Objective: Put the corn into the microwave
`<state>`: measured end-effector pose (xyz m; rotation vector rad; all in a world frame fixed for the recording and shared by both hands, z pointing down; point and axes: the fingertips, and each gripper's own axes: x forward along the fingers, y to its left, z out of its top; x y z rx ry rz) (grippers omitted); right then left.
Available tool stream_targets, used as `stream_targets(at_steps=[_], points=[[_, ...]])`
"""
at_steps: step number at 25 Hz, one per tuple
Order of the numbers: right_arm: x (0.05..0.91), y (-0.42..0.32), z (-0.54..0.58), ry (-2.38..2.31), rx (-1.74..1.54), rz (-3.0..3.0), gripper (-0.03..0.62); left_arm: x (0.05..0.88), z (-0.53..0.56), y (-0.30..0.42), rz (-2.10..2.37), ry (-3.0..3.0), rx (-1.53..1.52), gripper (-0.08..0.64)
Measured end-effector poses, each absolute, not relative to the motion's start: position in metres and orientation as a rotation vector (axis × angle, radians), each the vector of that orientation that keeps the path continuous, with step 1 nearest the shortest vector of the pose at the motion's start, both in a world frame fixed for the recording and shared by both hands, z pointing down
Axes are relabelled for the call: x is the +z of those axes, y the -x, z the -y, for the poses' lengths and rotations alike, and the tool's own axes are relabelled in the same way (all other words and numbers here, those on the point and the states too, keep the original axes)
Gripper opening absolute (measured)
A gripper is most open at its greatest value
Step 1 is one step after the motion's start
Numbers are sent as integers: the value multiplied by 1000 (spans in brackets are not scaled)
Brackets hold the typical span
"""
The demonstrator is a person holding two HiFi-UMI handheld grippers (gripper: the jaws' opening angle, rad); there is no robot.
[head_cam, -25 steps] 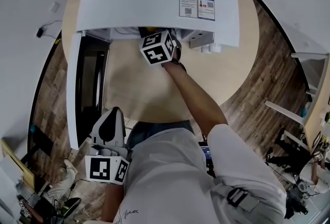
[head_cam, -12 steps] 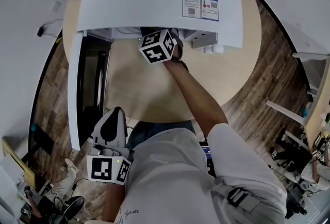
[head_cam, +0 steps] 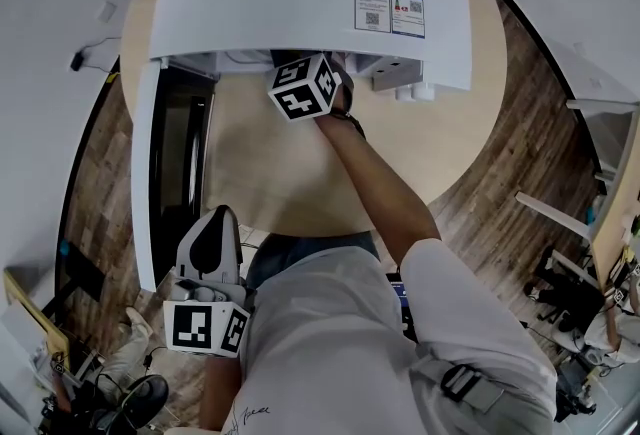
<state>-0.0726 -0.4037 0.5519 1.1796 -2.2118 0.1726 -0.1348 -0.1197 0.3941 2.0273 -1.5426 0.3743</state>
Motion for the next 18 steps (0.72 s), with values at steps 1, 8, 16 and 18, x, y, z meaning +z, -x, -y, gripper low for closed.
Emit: stream_targets(at_steps=[1,8,16,18], points=[[552,73,404,-1182,167,2212,264,394,119,134,1541,-2030,373,-8],[551,73,403,-1185,164,2215,264,392,116,136,1540,-2032,370,-8],[550,69,405,-1191,205,2219,313,389,113,138,1550,-2036,359,-8],[549,70,404,-1184,192,2219,318,388,113,139,1551,-2036,358,-8]])
